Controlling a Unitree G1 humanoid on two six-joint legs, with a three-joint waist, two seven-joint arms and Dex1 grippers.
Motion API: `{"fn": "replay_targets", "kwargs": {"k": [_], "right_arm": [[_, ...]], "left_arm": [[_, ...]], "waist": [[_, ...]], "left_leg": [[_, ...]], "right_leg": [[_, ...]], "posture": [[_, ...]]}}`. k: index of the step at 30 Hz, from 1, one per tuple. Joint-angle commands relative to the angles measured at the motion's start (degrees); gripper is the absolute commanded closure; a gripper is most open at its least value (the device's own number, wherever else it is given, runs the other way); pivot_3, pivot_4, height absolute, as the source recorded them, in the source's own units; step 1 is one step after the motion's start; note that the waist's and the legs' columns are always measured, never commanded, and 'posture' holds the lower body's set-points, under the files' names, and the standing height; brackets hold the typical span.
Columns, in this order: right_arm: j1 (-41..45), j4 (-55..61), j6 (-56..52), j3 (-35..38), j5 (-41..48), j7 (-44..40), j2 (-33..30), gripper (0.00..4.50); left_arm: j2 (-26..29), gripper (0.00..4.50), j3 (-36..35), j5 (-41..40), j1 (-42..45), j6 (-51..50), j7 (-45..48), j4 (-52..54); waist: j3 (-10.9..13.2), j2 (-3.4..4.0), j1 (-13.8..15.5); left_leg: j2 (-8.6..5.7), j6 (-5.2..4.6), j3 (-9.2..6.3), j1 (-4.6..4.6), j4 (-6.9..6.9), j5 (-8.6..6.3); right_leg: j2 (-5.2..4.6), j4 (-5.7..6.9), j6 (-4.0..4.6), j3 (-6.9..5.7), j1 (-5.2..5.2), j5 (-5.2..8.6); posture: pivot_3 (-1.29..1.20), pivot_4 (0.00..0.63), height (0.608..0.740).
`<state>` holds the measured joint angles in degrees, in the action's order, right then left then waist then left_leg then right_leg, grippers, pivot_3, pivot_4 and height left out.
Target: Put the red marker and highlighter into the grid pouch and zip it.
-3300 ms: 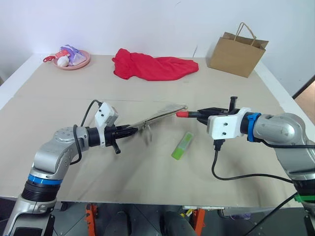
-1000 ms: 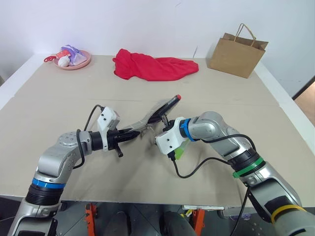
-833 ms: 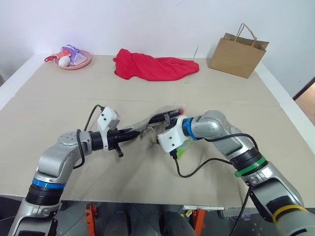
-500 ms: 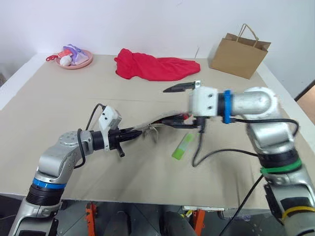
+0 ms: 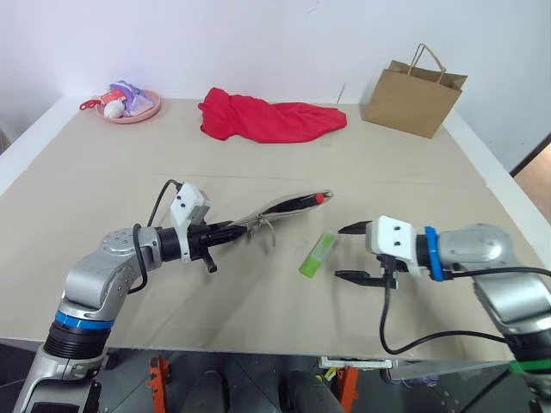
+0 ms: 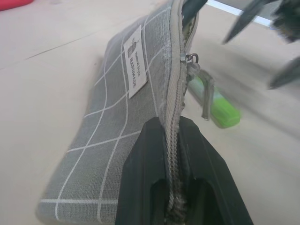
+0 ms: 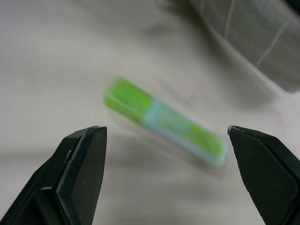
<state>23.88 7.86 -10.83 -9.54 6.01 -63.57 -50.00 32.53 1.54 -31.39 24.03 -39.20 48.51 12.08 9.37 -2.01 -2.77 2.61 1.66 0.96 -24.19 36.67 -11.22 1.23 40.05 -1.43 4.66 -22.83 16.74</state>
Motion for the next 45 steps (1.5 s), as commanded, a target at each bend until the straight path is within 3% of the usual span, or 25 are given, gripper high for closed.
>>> {"fn": "replay_targets", "kwargs": {"k": [1,7,16,22,27,30,33,39,45], "right_arm": [[5.86,-8.33,8.57,-2.7,-3.41,-2.81,1.04,0.04],[13.53,-23.16,23.48,-9.15,-9.48,-9.6,1.51,0.04],[28.07,-42.93,34.28,-16.4,-14.62,-17.85,10.33,0.04],[31.31,-49.62,32.09,-21.69,-16.21,-27.87,12.9,0.04],[33.49,-51.72,27.37,-27.91,-12.43,-28.93,13.63,0.04],[35.52,-56.73,27.0,-29.69,-14.64,-28.93,17.18,0.04],[36.2,-58.26,27.13,-32.13,-14.37,-28.93,18.07,0.84],[35.14,-58.64,26.84,-32.86,-12.81,-28.93,17.34,3.48],[31.87,-55.31,22.38,-27.52,-10.33,-28.93,14.65,3.5]], "left_arm": [[0.32,4.5,-0.77,-0.15,1.12,1.03,0.64,0.84],[0.55,4.5,-1.2,0.06,0.5,1.27,0.45,1.11],[0.77,4.5,-1.94,-0.51,-0.67,0.55,-0.85,2.89],[0.92,4.5,-3.22,-1.75,-1.68,-1.39,-3.22,5.79],[0.81,4.5,-3.92,-2.36,-2.49,-2.09,-4.19,7.09],[1.02,4.5,-4.58,-2.52,-3.53,-1.79,-4.17,7.36],[0.96,4.5,-4.79,-2.68,-4.07,-1.68,-4.49,7.66],[0.66,4.5,-5.05,-2.75,-5.4,-1.5,-5.01,8.4],[0.26,4.5,-4.69,-2.69,-5.82,-1.32,-5.0,8.22]], "waist": [[0.01,0.01,0.05],[0.01,0.01,0.18],[0.0,-0.03,-0.1],[0.0,-0.03,0.0],[-0.01,-0.05,0.14],[-0.05,-0.11,0.02],[-0.21,-0.37,-0.17],[-0.22,-0.51,-0.32],[-0.27,-0.59,0.01]], "left_leg": [[0.03,0.01,0.04,0.0,0.0,0.01],[0.03,0.01,0.07,-0.04,-0.12,0.01],[0.06,0.05,0.05,0.11,-0.09,0.04],[0.16,0.06,0.05,0.66,-0.21,0.04],[0.16,0.06,-0.13,0.85,-0.29,0.02],[0.15,0.05,-0.22,0.88,-0.29,-0.02],[0.15,0.05,-0.31,1.02,-0.31,-0.03],[0.45,0.07,-0.31,2.09,-0.37,-0.03],[0.55,0.08,-0.31,2.11,-0.37,0.01]], "right_leg": [[0.04,0.0,0.04,0.01,-0.01,-0.04],[-0.02,-0.02,0.31,-0.03,-0.02,-0.18],[0.02,-0.02,0.47,0.02,0.04,-0.28],[0.17,-0.02,0.57,-0.02,0.6,-0.23],[-0.01,-0.02,0.64,-0.13,0.86,-0.06],[-0.15,-0.03,0.65,-0.26,0.92,-0.04],[-0.11,-0.03,0.73,-0.3,0.98,-0.07],[-0.08,-0.06,1.14,-0.44,1.84,0.22],[-0.05,-0.05,1.15,-0.46,1.87,0.26]], "posture": [[0.0,0.15,0.74],[0.0,0.15,0.74],[0.0,0.15,0.74],[0.0,0.15,0.74],[0.0,0.15,0.74],[0.0,0.15,0.74],[0.0,0.15,0.74],[0.0,0.15,0.74],[0.0,0.15,0.74]]}}
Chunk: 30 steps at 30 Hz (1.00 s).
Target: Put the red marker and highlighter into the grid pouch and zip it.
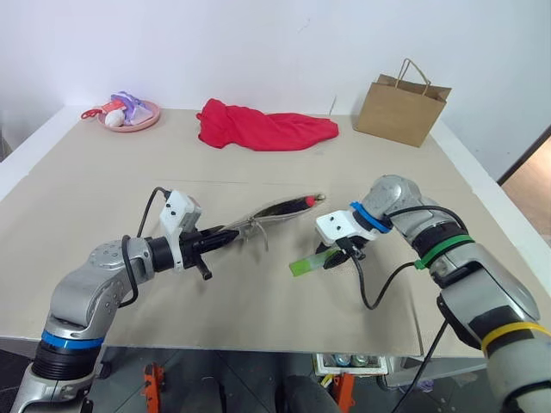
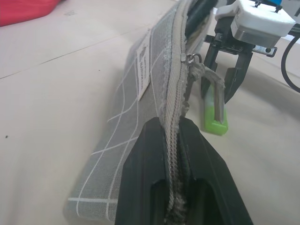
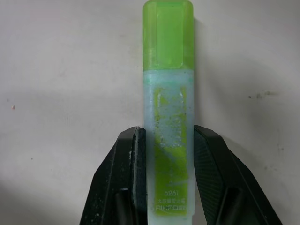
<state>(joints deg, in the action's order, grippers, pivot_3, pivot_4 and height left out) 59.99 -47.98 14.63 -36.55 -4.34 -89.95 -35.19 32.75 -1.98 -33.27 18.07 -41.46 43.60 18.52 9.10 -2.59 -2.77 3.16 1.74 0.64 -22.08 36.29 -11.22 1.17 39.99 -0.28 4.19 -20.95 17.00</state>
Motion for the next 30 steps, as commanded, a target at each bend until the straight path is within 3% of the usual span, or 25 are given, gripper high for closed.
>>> {"fn": "replay_targets", "kwargs": {"k": [1,4,6,12,17,21,26,30], "right_arm": [[-4.85,2.11,-4.51,0.78,1.02,-2.55,-0.49,3.5],[-8.06,9.88,-9.75,5.83,3.87,-2.38,-2.05,3.5],[-12.58,19.34,-14.42,11.29,5.75,3.84,-3.47,3.5],[-35.07,62.45,-39.59,28.65,21.55,10.22,-14.44,3.5],[-37.54,76.39,-49.99,37.87,28.12,20.16,-15.44,3.5],[-32.27,76.41,-51.64,34.86,20.91,27.26,-17.97,3.5],[-28.92,77.12,-53.36,28.91,15.22,28.09,-22.91,3.5],[-25.08,74.98,-53.48,24.69,11.37,29.48,-22.35,3.5]], "left_arm": [[-0.01,4.5,-1.02,-0.74,0.18,1.01,0.0,1.63],[-0.05,4.5,-0.63,-0.49,0.2,1.31,0.33,1.34],[-0.11,4.5,-0.56,-0.32,0.2,1.52,0.42,1.08],[0.36,4.5,-0.44,-0.2,-1.04,1.72,1.0,1.36],[0.74,4.5,1.22,0.0,0.41,1.45,2.31,0.73],[0.55,4.5,2.54,0.43,2.9,1.53,3.21,-0.83],[0.4,4.5,3.38,0.7,4.43,1.59,4.02,-1.83],[0.37,4.5,3.5,0.59,4.51,1.39,4.0,-1.62]], "waist": [[0.0,0.0,0.02],[0.02,0.02,0.07],[0.03,0.03,0.18],[0.3,0.58,0.4],[0.39,0.6,0.04],[0.45,0.53,0.19],[0.46,0.53,0.3],[0.47,0.54,0.18]], "left_leg": [[-0.02,0.01,0.0,-0.03,0.0,-0.01],[-0.15,0.06,-0.02,-0.26,-0.1,-0.04],[-0.2,0.13,-0.07,-0.42,-0.13,-0.08],[-0.43,0.66,-0.68,-1.28,-0.24,-0.45],[-0.51,0.71,-0.54,-1.57,-0.17,-0.52],[-0.54,0.67,-0.58,-1.58,-0.01,-0.44],[-0.64,0.52,-0.46,-1.62,0.01,-0.36],[-0.64,0.46,-0.46,-1.94,0.0,-0.4]], "right_leg": [[-0.03,0.0,-0.1,0.01,0.0,0.0],[-0.15,-0.01,-0.42,0.02,-0.14,0.05],[-0.16,-0.01,-0.45,0.03,-0.26,0.09],[-0.22,0.0,-0.38,-0.16,-0.88,0.42],[-0.25,0.01,-0.47,-0.07,-1.2,0.46],[-0.21,0.0,-0.82,-0.1,-1.17,0.58],[-0.24,-0.02,-0.95,-0.08,-1.19,0.55],[-0.27,-0.03,-0.93,-0.06,-1.51,0.53]], "posture": [[0.0,0.15,0.74],[0.0,0.15,0.74],[0.0,0.15,0.74],[0.0,0.15,0.74],[0.0,0.15,0.74],[0.0,0.15,0.74],[0.0,0.15,0.74],[0.0,0.15,0.74]]}}
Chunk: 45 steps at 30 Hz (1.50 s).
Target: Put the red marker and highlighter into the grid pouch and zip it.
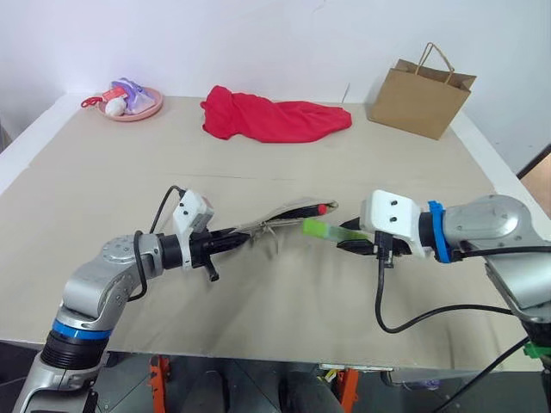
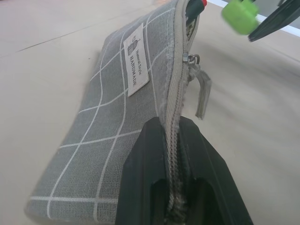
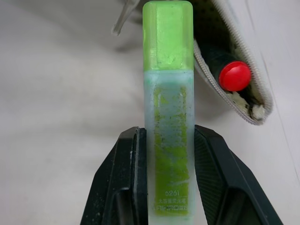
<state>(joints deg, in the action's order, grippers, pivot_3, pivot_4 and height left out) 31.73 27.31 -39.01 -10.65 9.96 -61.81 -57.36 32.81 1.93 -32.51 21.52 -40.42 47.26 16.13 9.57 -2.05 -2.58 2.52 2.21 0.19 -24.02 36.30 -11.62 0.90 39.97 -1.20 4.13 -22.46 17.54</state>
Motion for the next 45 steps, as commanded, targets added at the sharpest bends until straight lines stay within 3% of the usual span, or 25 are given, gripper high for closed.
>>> {"fn": "replay_targets", "kwargs": {"k": [1,8,24,35,45], "right_arm": [[3.82,-0.93,0.23,-1.93,-3.65,1.55,-0.05,3.5],[4.9,0.54,-1.58,-0.82,-0.06,-1.81,-0.08,3.5],[10.91,-4.91,-1.38,-6.68,-8.7,-0.69,-1.54,3.5],[15.02,-7.4,-1.31,-15.62,-19.65,0.08,3.27,3.5],[17.93,-9.19,-4.86,-14.69,-18.1,-1.98,9.53,3.5]], "left_arm": [[0.28,4.5,-0.37,-0.16,1.08,0.33,0.32,0.8],[0.29,4.5,-0.65,-0.39,0.93,-0.13,0.02,1.32],[-0.1,4.5,-0.23,-0.23,0.84,-0.42,-0.73,1.47],[-1.09,4.5,0.93,0.94,1.31,0.3,-0.32,0.5],[-1.81,4.5,2.08,1.77,2.44,1.51,1.11,-1.61]], "waist": [[0.0,0.01,0.02],[0.01,0.01,0.16],[0.01,0.02,0.13],[0.01,0.02,0.06],[0.01,0.02,0.04]], "left_leg": [[0.02,0.0,-0.05,-0.06,0.0,0.0],[-0.04,0.0,-0.18,-0.19,0.01,0.0],[-0.05,0.0,-0.2,-0.19,0.07,0.0],[-0.02,0.0,-0.18,-0.19,0.07,0.0],[-0.09,0.0,-0.2,-0.2,0.09,0.0]], "right_leg": [[0.0,0.0,0.04,0.0,-0.04,-0.02],[-0.02,-0.01,0.07,-0.08,-0.06,-0.03],[-0.08,0.01,0.25,-0.1,-0.05,-0.16],[-0.06,0.03,0.27,-0.09,-0.09,-0.17],[-0.07,0.03,0.28,-0.16,-0.06,-0.17]], "posture": [[0.0,0.15,0.74],[0.0,0.15,0.74],[0.0,0.15,0.74],[0.0,0.15,0.74],[0.0,0.15,0.74]]}}
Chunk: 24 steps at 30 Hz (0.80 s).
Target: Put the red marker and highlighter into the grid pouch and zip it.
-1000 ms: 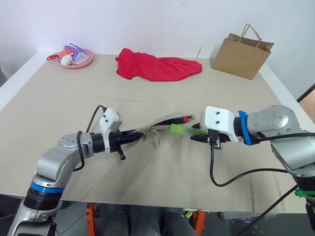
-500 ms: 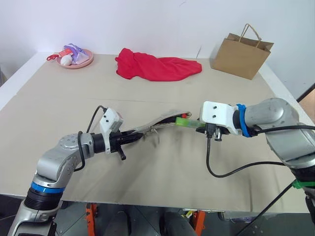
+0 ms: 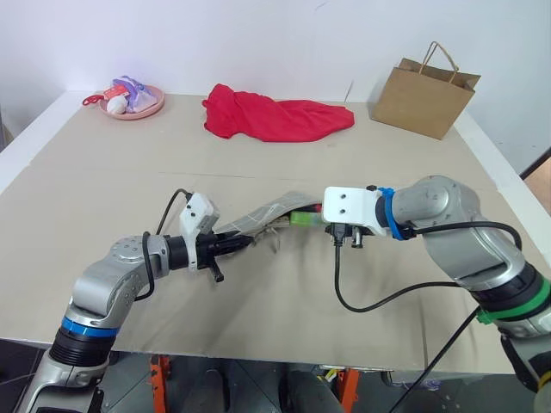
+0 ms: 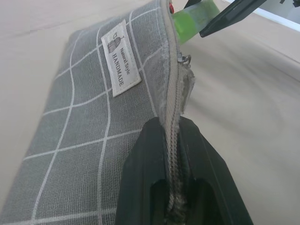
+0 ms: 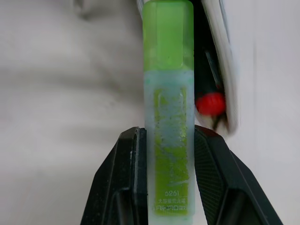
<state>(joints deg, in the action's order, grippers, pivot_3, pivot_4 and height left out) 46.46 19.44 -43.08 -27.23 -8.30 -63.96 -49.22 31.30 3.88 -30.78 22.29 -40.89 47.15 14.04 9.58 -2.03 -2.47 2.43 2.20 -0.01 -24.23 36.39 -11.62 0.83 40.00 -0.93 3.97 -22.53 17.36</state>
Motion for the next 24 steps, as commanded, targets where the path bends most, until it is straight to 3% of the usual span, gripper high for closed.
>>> {"fn": "replay_targets", "kwargs": {"k": [1,9,18,24], "right_arm": [[3.88,-2.62,-0.72,1.39,-0.33,0.59,2.13,3.5],[10.99,-12.54,3.57,-5.0,-8.41,3.08,7.57,3.5],[12.65,-17.66,22.16,-15.0,-20.95,7.01,14.21,3.5],[12.2,-20.29,37.31,-13.93,-21.22,10.34,18.42,3.5]], "left_arm": [[-0.42,4.5,0.29,0.19,1.75,2.11,1.39,0.3],[-1.11,4.5,0.8,0.61,2.39,2.66,2.18,-0.62],[-1.0,4.5,0.2,0.12,2.33,2.22,2.29,-0.36],[-0.64,4.5,-0.49,-0.33,1.98,1.64,1.92,0.47]], "waist": [[0.0,0.0,-0.07],[0.01,0.02,-0.18],[0.01,0.02,-0.23],[0.01,0.02,-0.08]], "left_leg": [[0.01,0.0,0.01,0.0,0.02,0.0],[0.05,0.0,0.02,0.01,0.04,0.0],[0.04,0.0,0.01,-0.06,0.03,0.0],[0.06,0.05,-0.06,-0.06,0.03,0.03]], "right_leg": [[0.01,0.02,0.01,-0.02,0.0,-0.01],[0.02,0.03,0.05,-0.04,-0.03,-0.03],[0.0,0.06,0.08,-0.07,-0.11,-0.05],[0.0,0.1,0.12,-0.18,-0.11,-0.08]], "posture": [[0.0,0.15,0.74],[0.0,0.15,0.74],[0.0,0.15,0.74],[0.0,0.15,0.74]]}}
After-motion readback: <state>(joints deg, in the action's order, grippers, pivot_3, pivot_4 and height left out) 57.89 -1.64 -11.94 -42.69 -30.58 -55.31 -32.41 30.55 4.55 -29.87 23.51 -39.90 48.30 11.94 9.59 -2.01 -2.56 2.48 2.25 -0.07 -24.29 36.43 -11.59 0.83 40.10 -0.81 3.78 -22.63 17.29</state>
